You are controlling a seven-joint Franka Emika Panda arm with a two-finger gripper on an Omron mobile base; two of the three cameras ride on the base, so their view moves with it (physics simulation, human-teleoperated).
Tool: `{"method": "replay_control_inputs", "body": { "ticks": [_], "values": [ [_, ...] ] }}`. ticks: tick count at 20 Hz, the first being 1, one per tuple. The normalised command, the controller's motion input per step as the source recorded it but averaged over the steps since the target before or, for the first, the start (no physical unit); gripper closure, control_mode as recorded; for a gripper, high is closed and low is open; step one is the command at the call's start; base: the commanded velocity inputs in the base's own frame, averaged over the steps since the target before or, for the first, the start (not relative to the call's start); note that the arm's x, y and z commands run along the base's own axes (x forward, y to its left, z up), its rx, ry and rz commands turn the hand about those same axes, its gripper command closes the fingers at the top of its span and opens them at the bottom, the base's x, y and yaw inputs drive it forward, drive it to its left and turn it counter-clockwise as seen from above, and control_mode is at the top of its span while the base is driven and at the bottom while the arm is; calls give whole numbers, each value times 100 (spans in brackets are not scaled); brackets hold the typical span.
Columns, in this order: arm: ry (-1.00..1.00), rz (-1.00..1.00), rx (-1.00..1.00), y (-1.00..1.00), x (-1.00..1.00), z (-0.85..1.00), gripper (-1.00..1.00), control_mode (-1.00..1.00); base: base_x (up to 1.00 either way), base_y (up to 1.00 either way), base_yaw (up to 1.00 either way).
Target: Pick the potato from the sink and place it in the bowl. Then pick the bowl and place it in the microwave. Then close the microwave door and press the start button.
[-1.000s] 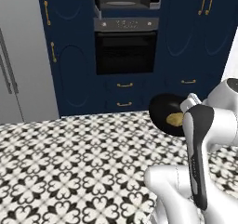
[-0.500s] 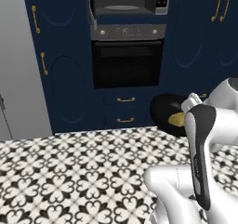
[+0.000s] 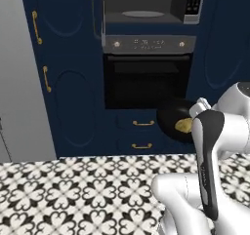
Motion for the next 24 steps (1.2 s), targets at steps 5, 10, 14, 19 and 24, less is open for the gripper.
{"method": "replay_control_inputs", "body": {
  "ticks": [5,10,14,19,24],
  "values": [
    [0,0,0,0,0,0,100,100,69,-63,12],
    [0,0,0,0,0,0,100,100,81,-29,10],
    [0,0,0,0,0,0,100,100,74,-21,6],
    [0,0,0,0,0,0,100,100,74,-7,0],
    [0,0,0,0,0,0,100,100,69,0,0]
  ]
}}
